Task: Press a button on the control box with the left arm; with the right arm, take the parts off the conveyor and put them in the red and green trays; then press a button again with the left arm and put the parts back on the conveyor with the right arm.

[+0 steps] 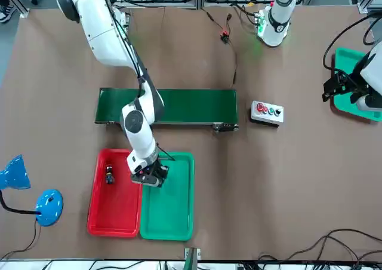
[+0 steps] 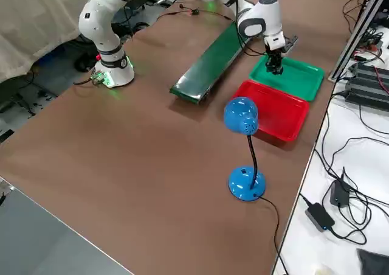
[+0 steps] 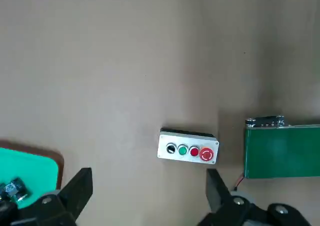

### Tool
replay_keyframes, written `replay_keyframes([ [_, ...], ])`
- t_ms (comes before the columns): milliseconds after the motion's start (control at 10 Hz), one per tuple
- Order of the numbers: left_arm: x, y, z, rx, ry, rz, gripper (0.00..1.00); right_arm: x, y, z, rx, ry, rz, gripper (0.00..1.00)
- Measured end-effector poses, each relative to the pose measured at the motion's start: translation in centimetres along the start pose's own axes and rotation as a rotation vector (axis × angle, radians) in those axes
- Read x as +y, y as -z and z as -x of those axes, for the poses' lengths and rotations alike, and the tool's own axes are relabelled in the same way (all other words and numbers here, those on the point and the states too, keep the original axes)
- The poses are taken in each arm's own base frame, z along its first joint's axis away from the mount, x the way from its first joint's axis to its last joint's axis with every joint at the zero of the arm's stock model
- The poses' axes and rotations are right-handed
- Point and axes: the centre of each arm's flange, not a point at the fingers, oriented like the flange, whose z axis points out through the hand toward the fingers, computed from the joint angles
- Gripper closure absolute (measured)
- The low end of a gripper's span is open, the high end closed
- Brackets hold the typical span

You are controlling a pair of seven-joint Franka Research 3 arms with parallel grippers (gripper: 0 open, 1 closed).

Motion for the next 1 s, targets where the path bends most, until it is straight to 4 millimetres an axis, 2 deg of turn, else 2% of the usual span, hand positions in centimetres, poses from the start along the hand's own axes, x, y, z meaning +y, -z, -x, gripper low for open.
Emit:
replay_keyframes([
  [300,0.0,0.0,0.0,0.0,0.0,0.0,0.0,0.9,-1.7,0.5,-0.018,0.024,0.018,0.59],
  [600,0.0,0.0,0.0,0.0,0.0,0.0,0.0,1.1,-2.4,0.7,-0.024,0.038,0.028,0.57],
  [700,0.0,0.0,0.0,0.0,0.0,0.0,0.0,1.3,-2.5,0.6,-0.024,0.048,0.029,0.46],
  [1000,0.0,0.0,0.0,0.0,0.0,0.0,0.0,1.6,-2.4,0.3,-0.021,0.06,0.029,0.02],
])
